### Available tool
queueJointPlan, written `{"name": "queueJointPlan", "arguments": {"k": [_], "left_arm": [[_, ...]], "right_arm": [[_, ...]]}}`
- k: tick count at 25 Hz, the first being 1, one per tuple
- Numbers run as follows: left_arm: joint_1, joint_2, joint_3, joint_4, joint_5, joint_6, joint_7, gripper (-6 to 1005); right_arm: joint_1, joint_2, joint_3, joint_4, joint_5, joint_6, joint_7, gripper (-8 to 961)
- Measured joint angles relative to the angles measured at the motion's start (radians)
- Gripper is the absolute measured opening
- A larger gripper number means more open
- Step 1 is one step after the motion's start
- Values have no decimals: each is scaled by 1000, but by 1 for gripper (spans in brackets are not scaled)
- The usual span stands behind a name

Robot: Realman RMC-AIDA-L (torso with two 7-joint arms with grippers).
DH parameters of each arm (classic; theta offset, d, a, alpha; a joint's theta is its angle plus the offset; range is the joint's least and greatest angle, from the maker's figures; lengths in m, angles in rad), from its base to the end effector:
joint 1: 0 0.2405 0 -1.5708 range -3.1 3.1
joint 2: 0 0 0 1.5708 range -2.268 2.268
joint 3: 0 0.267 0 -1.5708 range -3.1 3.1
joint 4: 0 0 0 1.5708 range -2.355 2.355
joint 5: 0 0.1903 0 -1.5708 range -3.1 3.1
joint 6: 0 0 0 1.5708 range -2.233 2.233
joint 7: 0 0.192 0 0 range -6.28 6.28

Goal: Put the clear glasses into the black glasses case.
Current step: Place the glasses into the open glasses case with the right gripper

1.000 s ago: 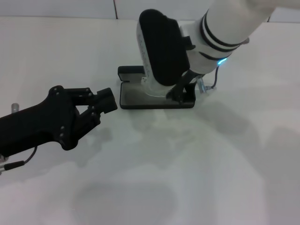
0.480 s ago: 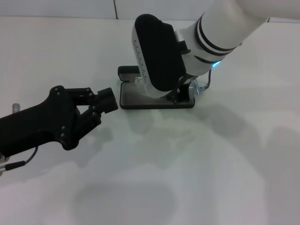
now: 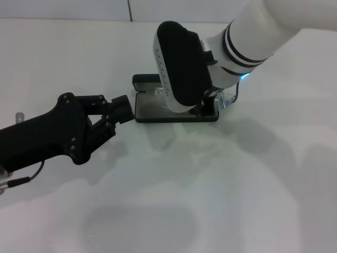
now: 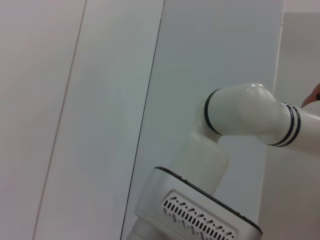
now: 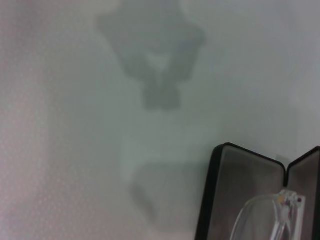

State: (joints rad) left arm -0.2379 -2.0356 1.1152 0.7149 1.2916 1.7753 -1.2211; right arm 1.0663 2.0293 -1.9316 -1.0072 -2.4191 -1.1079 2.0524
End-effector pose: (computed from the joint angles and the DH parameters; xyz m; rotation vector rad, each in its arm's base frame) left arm -0.2095 0.2604 -0.0058 -2.5839 -0.3773 -1.3072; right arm 0.0921 0.4022 -0.1385 -2.7479 -0.6549 -0.7004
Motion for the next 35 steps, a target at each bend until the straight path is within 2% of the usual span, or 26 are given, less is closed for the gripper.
{"name": "queueJointPlan", "arguments": {"k": [35], "left_arm": [[-20, 0, 0, 2, 0, -5, -13, 101]], "right_arm": [[-6, 0, -17, 12, 41, 49, -2, 112]]}}
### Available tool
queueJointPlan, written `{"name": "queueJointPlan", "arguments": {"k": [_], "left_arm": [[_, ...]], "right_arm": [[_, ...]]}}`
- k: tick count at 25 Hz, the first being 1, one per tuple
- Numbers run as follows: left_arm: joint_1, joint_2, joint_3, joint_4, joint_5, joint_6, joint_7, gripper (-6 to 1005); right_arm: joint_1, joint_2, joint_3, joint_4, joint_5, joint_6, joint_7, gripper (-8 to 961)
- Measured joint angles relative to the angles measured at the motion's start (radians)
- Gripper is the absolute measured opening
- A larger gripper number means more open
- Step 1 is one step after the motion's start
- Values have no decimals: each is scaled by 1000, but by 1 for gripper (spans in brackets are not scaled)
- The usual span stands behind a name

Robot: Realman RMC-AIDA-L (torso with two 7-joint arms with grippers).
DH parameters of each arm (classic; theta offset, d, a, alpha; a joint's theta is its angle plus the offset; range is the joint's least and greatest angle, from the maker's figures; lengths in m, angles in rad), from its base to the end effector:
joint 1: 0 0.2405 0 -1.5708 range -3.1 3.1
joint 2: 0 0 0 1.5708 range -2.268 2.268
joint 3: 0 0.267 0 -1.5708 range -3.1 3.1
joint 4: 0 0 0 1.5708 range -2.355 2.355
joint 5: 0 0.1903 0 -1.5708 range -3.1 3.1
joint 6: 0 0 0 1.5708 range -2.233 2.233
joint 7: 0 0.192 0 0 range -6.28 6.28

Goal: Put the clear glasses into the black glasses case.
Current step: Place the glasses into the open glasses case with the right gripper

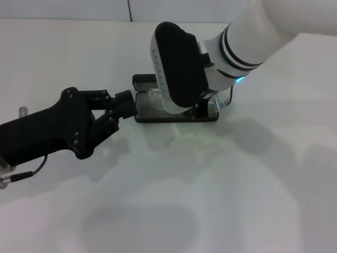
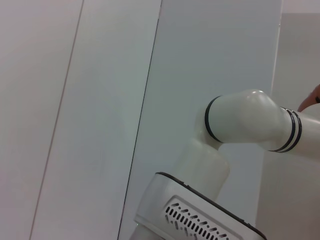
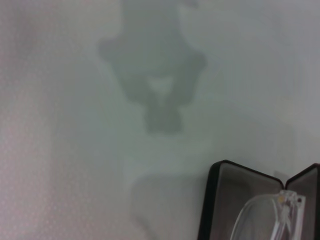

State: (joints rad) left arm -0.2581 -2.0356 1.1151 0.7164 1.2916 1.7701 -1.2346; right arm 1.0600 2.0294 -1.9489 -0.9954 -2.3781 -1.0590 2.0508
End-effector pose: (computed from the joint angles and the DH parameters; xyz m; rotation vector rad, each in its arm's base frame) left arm -0.2045 0.2655 -0.0059 -2.5939 -0.3712 -1.3131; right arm 0.0895 0.4007 -0.1447 -2.7609 -0.6418 -0.6393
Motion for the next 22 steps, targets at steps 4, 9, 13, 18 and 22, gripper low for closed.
{"name": "queueJointPlan", "arguments": {"k": [4, 9, 13, 18, 22], "left_arm": [[0, 0, 0, 0, 0, 0, 0, 101], [0, 0, 0, -2, 0, 0, 0, 100], [-1, 0, 0, -2, 0, 0, 0, 100], [-3, 0, 0, -1, 0, 0, 0, 100], [-4, 0, 0, 0, 0, 0, 0, 99]], "right_arm": [[-1, 0, -3, 0, -5, 18, 1, 113], [1, 0, -7, 12, -7, 25, 2, 113], [0, 0, -9, 12, -4, 25, -1, 113], [0, 0, -9, 12, -2, 25, -2, 113], [0, 0, -9, 12, -7, 19, 1, 112]]}}
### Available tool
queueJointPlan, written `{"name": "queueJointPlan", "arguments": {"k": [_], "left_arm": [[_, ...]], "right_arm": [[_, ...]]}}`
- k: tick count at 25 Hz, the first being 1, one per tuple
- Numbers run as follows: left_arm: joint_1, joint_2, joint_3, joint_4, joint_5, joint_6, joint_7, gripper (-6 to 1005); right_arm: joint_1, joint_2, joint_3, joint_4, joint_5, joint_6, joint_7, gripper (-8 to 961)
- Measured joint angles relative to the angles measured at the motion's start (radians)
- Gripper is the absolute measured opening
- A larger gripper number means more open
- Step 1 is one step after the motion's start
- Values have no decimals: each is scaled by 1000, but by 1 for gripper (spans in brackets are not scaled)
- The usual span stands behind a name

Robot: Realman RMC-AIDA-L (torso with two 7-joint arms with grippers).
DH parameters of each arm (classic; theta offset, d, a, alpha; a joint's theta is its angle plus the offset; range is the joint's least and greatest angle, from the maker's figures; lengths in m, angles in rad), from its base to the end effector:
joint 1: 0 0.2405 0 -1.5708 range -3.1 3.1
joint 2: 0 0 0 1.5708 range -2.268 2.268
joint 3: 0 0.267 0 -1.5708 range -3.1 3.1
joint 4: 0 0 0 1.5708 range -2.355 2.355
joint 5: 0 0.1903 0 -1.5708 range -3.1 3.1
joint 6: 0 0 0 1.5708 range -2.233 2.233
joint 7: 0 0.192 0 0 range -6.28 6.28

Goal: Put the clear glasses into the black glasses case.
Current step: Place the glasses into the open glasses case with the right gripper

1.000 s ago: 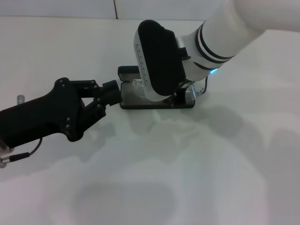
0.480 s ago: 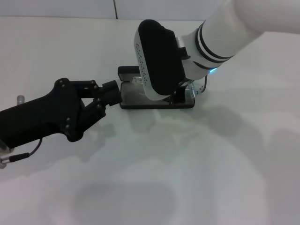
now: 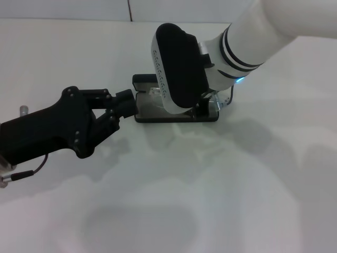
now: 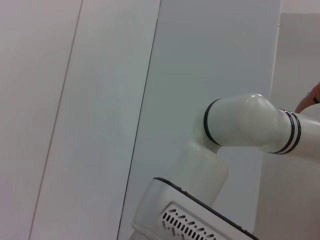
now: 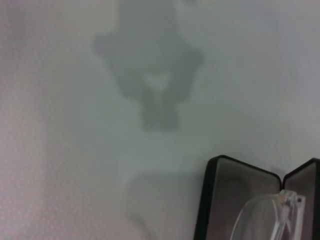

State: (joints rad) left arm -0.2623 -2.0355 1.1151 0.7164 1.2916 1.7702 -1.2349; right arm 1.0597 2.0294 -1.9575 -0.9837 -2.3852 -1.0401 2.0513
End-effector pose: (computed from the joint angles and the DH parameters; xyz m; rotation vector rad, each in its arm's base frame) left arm -0.2034 0.2664 -0.0059 -2.5962 -0.3662 -1.3145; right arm 0.0920 0.4032 -0.1453 -2.7473 -0.6454 -0.6454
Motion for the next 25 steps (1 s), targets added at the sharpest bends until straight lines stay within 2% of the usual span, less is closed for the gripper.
{"name": "queueJointPlan", "arguments": {"k": [14, 19, 21, 25], "left_arm": [[0, 2, -2, 1, 0, 0, -7, 98], [0, 5, -2, 3, 0, 0, -7, 98], [1, 5, -4, 3, 0, 0, -7, 98], [0, 4, -14, 4, 0, 0, -9, 98]], "right_arm": [[-13, 0, -5, -22, -11, 3, 8, 120], [-114, 0, -22, -134, -105, 98, 70, 132], [-153, 0, -40, -180, -129, 119, 69, 197], [-169, 0, -52, -207, -148, 124, 71, 326]]}}
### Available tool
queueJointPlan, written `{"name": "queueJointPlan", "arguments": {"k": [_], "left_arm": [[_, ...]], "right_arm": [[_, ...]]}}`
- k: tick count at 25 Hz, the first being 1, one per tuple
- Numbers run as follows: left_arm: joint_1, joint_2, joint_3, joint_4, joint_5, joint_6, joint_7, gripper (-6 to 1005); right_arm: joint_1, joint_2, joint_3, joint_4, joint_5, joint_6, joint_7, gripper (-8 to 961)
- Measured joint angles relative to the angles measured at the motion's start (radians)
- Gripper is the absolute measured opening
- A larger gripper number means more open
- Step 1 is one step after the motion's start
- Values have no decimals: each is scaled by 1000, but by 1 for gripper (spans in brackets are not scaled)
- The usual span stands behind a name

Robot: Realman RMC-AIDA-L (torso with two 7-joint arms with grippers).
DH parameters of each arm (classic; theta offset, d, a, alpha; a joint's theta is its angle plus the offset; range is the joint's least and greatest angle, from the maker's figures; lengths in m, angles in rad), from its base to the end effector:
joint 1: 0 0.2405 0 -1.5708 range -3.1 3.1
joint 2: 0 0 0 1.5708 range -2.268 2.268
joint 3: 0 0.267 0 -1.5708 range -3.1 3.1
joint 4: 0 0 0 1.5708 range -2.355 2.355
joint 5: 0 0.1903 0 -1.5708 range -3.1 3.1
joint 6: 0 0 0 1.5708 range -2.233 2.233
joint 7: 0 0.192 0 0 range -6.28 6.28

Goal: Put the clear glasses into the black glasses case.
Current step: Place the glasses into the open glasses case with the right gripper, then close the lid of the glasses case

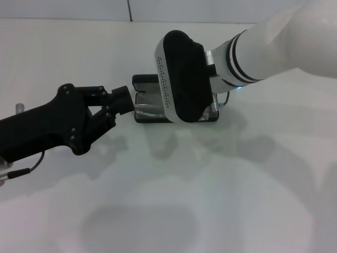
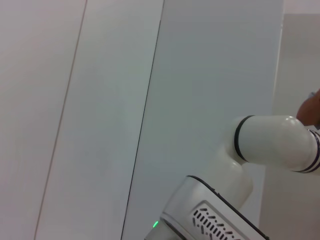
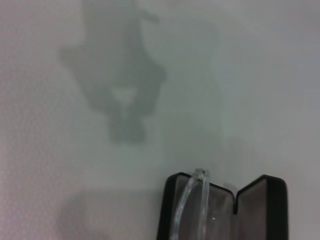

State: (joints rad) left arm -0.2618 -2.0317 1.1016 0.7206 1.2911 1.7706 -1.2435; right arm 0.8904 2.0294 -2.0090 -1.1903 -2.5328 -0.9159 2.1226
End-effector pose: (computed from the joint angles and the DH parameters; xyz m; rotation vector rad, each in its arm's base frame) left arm -0.2047 0.2683 -0.0019 -2.5846 -0.3700 -1.3123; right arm 0.0908 0.3973 -0.1412 -2.6099 -0.6987 -0.5036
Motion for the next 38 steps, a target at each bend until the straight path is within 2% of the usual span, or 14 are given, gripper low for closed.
{"name": "queueJointPlan", "arguments": {"k": [6, 11, 17, 20, 24, 28, 34, 36, 38], "left_arm": [[-1, 1, -1, 1, 0, 1, -2, 97], [0, 1, -1, 1, 0, 1, -3, 97], [7, 3, -3, 1, -2, 3, -4, 97], [16, 1, -31, 6, -7, 8, -3, 97], [31, -4, -80, 9, -8, 10, -12, 96], [32, -5, -111, 9, -10, 11, -42, 96], [18, -6, -116, 10, -7, 12, -57, 96], [8, -6, -116, 10, -6, 12, -57, 96], [-8, -6, -116, 10, -4, 11, -61, 95]], "right_arm": [[-11, 0, 4, -17, 8, 3, 3, 573], [-73, 0, 17, -83, 11, 5, 1, 759], [-191, -1, 64, -199, 32, 8, -3, 757], [-254, -5, 112, -246, 87, 8, -12, 757], [-366, -6, 207, -296, 228, 3, -85, 756], [-497, -10, 314, -314, 441, 2, -207, 755], [-624, -12, 446, -217, 759, -75, -443, 755], [-637, -12, 503, -140, 887, -142, -528, 755], [-640, -12, 584, -18, 1043, -264, -642, 754]]}}
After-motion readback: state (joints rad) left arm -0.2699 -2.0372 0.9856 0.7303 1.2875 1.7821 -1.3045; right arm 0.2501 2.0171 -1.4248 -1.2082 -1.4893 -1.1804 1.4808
